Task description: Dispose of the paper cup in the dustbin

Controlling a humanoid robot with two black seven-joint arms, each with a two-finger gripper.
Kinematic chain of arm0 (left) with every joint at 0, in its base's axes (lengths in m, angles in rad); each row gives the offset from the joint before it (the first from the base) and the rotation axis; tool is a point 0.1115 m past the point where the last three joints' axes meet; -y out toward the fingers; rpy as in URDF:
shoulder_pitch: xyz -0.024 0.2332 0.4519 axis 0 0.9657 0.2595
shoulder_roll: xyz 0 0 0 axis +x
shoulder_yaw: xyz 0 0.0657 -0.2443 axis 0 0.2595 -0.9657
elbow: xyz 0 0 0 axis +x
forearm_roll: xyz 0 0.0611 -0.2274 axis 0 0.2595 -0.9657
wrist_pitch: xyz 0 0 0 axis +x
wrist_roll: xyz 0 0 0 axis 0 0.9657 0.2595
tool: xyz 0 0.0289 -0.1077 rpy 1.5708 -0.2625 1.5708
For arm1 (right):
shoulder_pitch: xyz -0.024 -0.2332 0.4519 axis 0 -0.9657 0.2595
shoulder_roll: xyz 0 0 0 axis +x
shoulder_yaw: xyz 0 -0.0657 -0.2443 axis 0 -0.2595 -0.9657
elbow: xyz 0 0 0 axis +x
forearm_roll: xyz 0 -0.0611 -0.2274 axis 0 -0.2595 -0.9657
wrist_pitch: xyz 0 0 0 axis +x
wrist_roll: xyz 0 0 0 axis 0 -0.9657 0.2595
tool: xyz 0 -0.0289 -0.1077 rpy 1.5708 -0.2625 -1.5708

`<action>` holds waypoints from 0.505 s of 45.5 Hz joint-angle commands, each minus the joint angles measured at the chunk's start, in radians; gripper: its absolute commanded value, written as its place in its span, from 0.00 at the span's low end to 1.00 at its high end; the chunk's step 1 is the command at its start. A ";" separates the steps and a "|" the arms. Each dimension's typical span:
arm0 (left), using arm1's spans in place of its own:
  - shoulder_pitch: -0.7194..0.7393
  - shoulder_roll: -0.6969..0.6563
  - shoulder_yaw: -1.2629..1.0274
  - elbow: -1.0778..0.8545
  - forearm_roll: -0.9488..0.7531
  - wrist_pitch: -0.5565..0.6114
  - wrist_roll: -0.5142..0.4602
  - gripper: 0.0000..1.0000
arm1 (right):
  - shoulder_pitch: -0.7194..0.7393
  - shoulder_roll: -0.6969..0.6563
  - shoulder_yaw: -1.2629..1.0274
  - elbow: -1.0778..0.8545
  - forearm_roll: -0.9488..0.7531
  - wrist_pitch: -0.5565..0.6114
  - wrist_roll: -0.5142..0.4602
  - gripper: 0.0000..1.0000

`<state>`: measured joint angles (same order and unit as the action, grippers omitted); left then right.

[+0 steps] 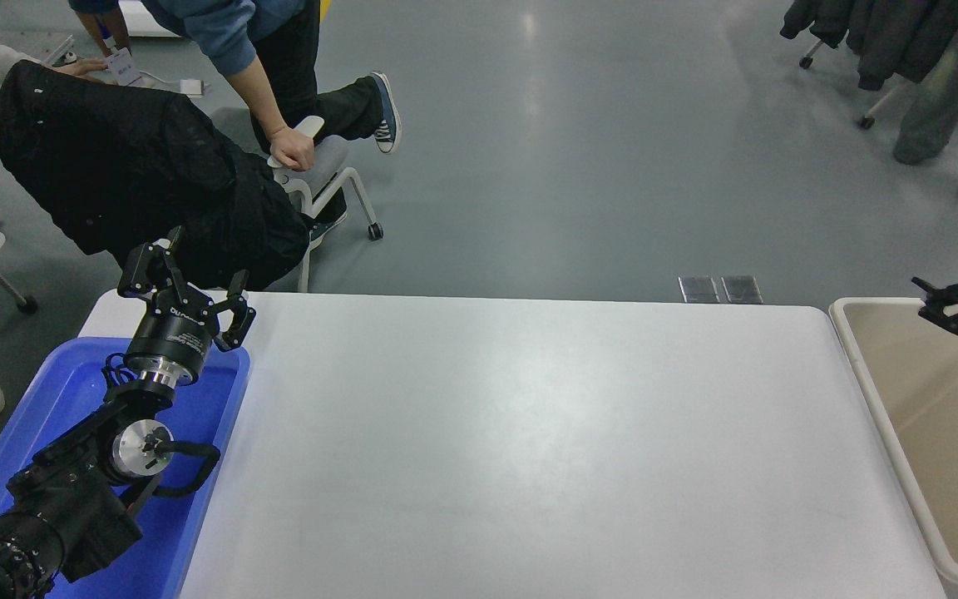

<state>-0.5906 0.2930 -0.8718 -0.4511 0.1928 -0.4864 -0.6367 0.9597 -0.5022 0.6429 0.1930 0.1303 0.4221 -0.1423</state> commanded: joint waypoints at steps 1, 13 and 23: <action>0.000 0.000 0.000 0.000 0.000 0.000 0.000 1.00 | 0.019 0.096 0.020 0.118 -0.020 0.009 0.018 0.99; 0.000 0.000 0.000 -0.001 0.000 -0.001 0.000 1.00 | 0.017 0.211 -0.089 0.131 -0.021 0.009 0.018 0.99; 0.000 0.000 0.000 0.000 0.000 -0.001 0.000 1.00 | 0.014 0.223 -0.068 0.131 -0.005 0.006 0.018 0.99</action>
<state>-0.5906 0.2930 -0.8715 -0.4511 0.1933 -0.4865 -0.6366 0.9749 -0.3204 0.5791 0.3123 0.1114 0.4294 -0.1260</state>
